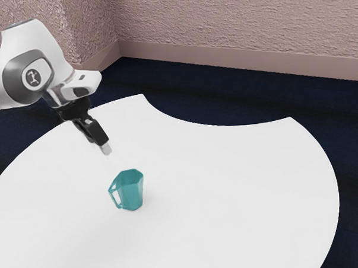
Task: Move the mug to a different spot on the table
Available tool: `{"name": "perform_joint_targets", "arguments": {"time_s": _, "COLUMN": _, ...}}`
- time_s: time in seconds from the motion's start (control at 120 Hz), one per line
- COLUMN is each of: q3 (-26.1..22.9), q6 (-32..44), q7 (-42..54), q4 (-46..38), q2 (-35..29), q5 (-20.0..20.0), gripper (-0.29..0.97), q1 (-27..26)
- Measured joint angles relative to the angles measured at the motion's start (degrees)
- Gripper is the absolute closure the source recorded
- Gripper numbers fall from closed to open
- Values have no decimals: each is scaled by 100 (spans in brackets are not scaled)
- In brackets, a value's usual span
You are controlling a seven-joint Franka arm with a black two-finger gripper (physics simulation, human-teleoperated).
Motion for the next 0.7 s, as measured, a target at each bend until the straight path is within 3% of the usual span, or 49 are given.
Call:
{"name": "perform_joint_targets", "arguments": {"time_s": 0.1, "q3": -4, "q6": -843, "q7": -403, "q4": 1148, "q2": 382, "q5": 561, "gripper": 0, "q1": 30}}
{"name": "perform_joint_targets", "arguments": {"time_s": 0.283, "q3": -81, "q6": -1911, "q7": -1060, "q4": 3259, "q2": 1777, "q5": 1284, "gripper": 0, "q1": 10}}
{"name": "perform_joint_targets", "arguments": {"time_s": 0.5, "q3": -32, "q6": -2250, "q7": -1622, "q4": 3583, "q2": 1930, "q5": 1797, "gripper": 0, "q1": 1}}
{"name": "perform_joint_targets", "arguments": {"time_s": 0.6, "q3": 794, "q6": -2329, "q7": -1824, "q4": 3615, "q2": 1888, "q5": 1849, "gripper": 0, "q1": -801}}
{"name": "perform_joint_targets", "arguments": {"time_s": 0.7, "q3": 844, "q6": -2356, "q7": -2007, "q4": 3607, "q2": 1875, "q5": 1855, "gripper": 0, "q1": -858}}
